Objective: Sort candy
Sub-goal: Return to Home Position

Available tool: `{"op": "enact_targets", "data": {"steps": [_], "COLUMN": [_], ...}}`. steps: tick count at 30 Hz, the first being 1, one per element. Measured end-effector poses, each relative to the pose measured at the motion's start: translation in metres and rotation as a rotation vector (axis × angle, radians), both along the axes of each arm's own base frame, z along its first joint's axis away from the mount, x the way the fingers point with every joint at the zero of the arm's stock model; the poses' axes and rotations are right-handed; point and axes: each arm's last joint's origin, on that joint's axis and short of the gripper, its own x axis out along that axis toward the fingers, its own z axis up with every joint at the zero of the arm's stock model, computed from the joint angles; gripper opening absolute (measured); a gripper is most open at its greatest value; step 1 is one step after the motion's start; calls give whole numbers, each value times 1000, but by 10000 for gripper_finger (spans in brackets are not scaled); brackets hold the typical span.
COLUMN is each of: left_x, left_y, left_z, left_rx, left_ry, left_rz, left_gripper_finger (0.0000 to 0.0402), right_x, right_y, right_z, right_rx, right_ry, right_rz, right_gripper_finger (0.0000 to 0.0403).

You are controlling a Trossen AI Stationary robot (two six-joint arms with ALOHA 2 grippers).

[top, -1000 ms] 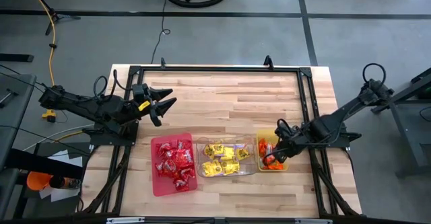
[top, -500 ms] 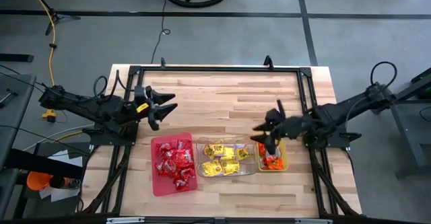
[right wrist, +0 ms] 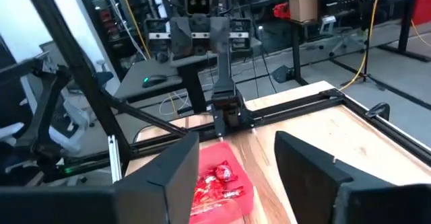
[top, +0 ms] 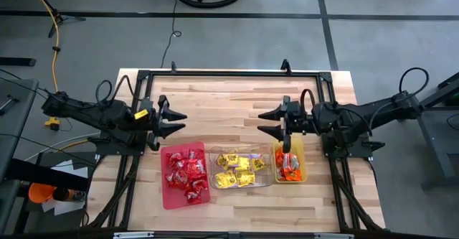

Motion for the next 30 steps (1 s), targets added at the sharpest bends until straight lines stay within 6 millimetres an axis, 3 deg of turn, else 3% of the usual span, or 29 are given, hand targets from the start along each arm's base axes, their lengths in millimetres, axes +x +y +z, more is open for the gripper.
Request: {"op": "enact_targets", "data": {"steps": [5, 12, 18, 24, 30], "left_x": [-20, -69, -91, -85, -73], "left_y": [8, 24, 28, 26, 24], "left_z": [2, 1, -20, -67, -85], "left_rx": [87, 128, 147, 117, 142], "left_ry": [5, 1, -88, -177, -215], "left_rz": [28, 65, 43, 37, 59], "left_gripper_finger": [16, 3, 1, 0, 0], "right_x": [2, 5, 6, 6, 6], "right_y": [-9, -20, -30, -37, -40], "right_z": [2, 8, 10, 11, 10], "right_rx": [57, 71, 18, 11, 13], "right_ry": [-28, -82, -97, -109, -106], "right_rz": [-32, 9, -25, -55, -28], "right_gripper_finger": [143, 11, 5, 3, 1]}}
